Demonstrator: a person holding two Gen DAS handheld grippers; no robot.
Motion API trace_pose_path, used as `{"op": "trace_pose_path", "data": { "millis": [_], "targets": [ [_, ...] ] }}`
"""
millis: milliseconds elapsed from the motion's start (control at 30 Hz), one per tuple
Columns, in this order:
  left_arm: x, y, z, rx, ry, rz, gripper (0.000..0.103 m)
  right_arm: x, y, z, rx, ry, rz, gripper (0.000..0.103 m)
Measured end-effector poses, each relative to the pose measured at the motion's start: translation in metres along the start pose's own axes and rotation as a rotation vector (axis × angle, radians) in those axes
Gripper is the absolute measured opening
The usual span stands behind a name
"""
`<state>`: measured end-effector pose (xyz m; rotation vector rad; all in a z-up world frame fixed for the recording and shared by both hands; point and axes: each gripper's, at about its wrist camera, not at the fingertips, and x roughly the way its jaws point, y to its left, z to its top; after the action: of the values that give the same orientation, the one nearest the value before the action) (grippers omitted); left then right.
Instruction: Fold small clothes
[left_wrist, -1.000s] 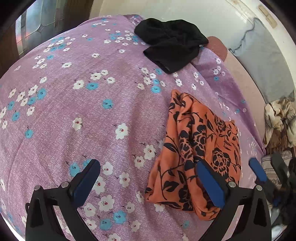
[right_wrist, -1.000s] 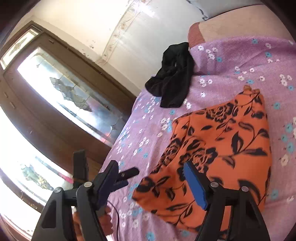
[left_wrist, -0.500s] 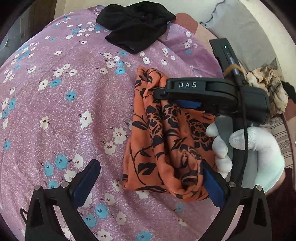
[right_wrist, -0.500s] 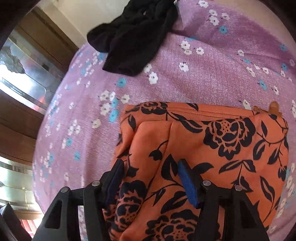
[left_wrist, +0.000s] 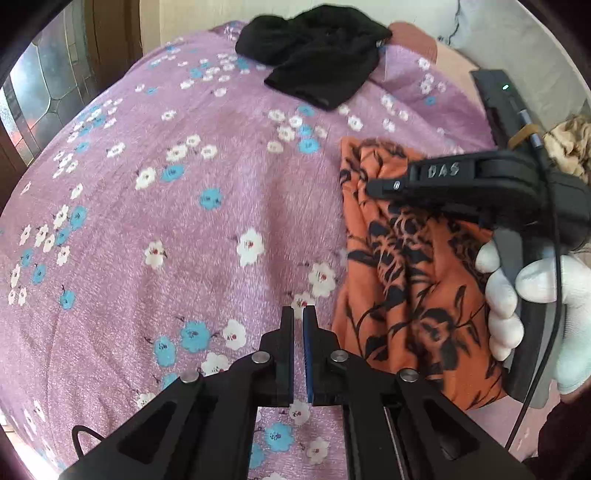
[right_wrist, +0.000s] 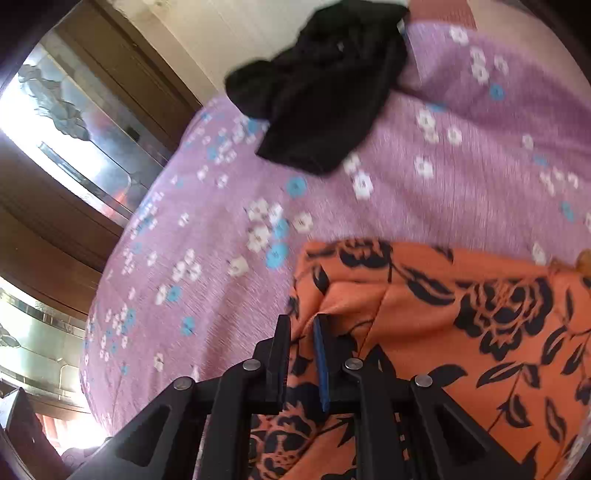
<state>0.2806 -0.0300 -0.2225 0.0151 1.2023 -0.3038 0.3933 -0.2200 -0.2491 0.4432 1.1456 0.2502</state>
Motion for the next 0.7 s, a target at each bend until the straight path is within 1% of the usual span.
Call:
{"op": "trace_pose_path", "data": {
  "millis": [33,67,133,167,200,267,333,400,467,500,567,600,633,667,700],
  "targets": [
    [0.002,-0.001,0.0,-0.011,0.009,-0.006,0.004,-0.004,-0.005,-0.002,0.012,-0.039,0.039,0.016],
    [-0.001,-0.002,0.0,-0.02,-0.005,-0.025,0.004,-0.01,-0.01,-0.004,0.038,-0.05,0.072,0.015],
    [-0.014,-0.003,0.002,-0.025,-0.057,-0.056,0.004,-0.025,-0.021,-0.007,0.117,-0.055,0.131,0.015],
    [-0.02,-0.002,0.003,-0.028,-0.081,-0.064,0.005,-0.036,-0.025,-0.01,0.133,-0.075,0.151,0.015],
    [-0.025,0.0,0.003,-0.031,-0.098,-0.071,0.006,-0.05,-0.027,-0.014,0.132,-0.108,0.165,0.018],
    [-0.033,0.004,0.004,-0.042,-0.125,-0.095,0.007,-0.082,-0.033,-0.024,0.117,-0.166,0.194,0.017],
    [-0.043,0.006,0.002,-0.054,-0.155,-0.155,0.016,-0.113,-0.044,-0.039,0.118,-0.213,0.216,0.017],
    [-0.052,0.002,0.002,-0.051,-0.184,-0.216,0.043,-0.142,-0.058,-0.058,0.136,-0.247,0.21,0.017],
    [-0.054,-0.012,0.002,-0.01,-0.199,-0.239,0.05,-0.161,-0.069,-0.077,0.148,-0.254,0.204,0.018],
    [-0.053,-0.02,0.002,0.022,-0.197,-0.236,0.05,-0.168,-0.073,-0.088,0.146,-0.256,0.211,0.018],
    [-0.048,-0.037,-0.004,0.093,-0.172,-0.193,0.05,-0.174,-0.079,-0.109,0.152,-0.242,0.232,0.018],
    [-0.039,-0.046,-0.006,0.131,-0.14,-0.148,0.05,-0.17,-0.081,-0.12,0.159,-0.224,0.239,0.018],
    [-0.027,-0.055,-0.01,0.178,-0.097,-0.079,0.05,-0.161,-0.084,-0.129,0.163,-0.197,0.235,0.018],
    [-0.014,-0.063,-0.016,0.23,-0.06,0.004,0.053,-0.148,-0.087,-0.139,0.166,-0.158,0.209,0.018],
    [-0.004,-0.07,-0.022,0.277,-0.045,0.067,0.054,-0.132,-0.091,-0.149,0.166,-0.125,0.192,0.02]
  ]
}}
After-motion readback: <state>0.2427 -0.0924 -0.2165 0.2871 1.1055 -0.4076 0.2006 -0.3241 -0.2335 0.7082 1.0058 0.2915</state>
